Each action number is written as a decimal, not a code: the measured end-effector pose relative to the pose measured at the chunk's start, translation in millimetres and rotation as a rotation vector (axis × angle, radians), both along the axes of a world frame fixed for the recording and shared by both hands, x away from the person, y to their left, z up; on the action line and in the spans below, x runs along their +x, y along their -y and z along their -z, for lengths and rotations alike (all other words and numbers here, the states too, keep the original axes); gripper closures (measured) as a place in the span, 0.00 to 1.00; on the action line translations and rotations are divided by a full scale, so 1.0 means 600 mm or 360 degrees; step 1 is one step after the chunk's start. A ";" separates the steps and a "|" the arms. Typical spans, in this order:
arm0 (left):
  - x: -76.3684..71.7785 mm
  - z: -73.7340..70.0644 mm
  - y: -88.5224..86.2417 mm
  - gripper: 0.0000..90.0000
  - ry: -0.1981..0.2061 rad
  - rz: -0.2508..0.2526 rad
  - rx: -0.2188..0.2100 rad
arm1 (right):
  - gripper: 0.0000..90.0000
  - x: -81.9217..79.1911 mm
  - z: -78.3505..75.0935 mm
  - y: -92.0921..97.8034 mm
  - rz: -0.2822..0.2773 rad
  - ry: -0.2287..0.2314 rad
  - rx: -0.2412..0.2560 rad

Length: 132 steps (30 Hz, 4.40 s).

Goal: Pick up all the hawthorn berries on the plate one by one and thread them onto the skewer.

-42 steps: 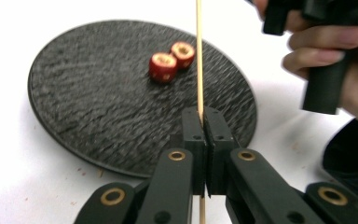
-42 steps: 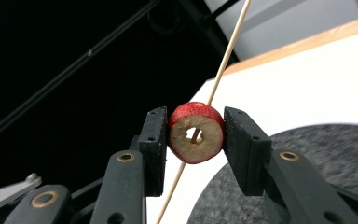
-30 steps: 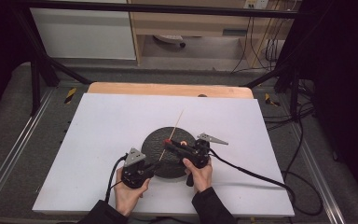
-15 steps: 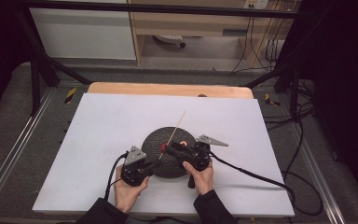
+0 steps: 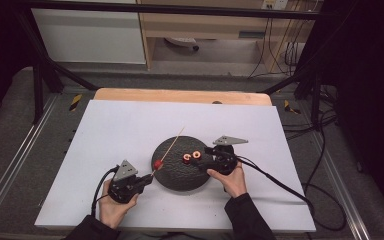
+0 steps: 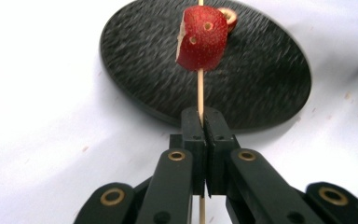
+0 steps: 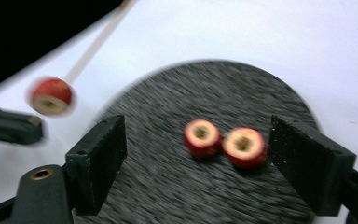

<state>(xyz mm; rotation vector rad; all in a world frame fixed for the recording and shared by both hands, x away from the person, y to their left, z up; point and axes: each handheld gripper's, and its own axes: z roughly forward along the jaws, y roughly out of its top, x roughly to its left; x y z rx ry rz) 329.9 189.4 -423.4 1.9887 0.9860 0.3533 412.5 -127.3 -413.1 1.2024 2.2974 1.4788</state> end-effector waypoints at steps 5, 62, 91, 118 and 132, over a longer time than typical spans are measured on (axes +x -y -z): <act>-0.002 0.007 -0.020 0.98 -0.0037 0.0014 0.0015 | 0.29 0.027 -0.012 -0.006 -0.0062 -0.0031 -0.0291; -0.001 0.014 -0.037 0.98 -0.0057 0.0031 0.0066 | 0.69 0.094 -0.035 -0.066 -0.0413 -0.0226 -0.0822; -0.021 0.009 -0.019 0.98 0.0006 -0.0037 -0.0023 | 0.69 0.032 -0.043 -0.007 0.0149 -0.0251 0.0735; -0.052 0.015 0.027 0.98 0.0066 -0.0052 -0.0102 | 0.69 0.048 -0.050 -0.004 0.0399 -0.0225 0.1086; -0.051 0.023 0.067 0.98 0.0079 -0.0076 -0.0170 | 0.69 0.052 -0.049 -0.005 0.0430 -0.0275 0.1257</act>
